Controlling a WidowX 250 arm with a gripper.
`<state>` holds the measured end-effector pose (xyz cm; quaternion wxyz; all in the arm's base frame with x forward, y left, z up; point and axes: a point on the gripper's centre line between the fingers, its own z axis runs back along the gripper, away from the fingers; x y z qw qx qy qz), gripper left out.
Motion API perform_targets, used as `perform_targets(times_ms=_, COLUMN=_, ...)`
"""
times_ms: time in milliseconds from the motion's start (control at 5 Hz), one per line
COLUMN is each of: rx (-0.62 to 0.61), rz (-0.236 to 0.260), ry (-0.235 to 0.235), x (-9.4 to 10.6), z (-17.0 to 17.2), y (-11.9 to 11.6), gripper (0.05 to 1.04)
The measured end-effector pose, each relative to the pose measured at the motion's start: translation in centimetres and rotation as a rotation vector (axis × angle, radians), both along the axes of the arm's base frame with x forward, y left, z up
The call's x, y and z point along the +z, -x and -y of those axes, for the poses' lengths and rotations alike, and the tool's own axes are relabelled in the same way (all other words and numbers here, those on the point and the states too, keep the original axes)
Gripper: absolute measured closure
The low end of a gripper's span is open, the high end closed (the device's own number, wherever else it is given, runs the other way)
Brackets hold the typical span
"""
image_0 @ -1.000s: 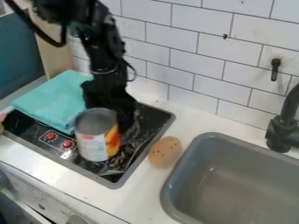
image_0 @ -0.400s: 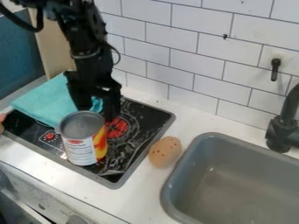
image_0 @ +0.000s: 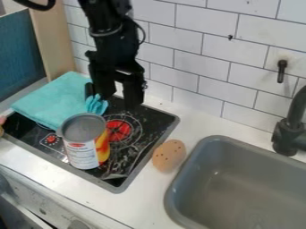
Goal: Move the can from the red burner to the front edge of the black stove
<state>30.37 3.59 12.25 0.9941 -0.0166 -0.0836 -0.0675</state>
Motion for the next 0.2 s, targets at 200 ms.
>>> perform_targets(times_ms=200, rx=-0.074, rz=-0.024, ry=-0.043, x=1.37, z=1.47, y=1.14, gripper=0.081)
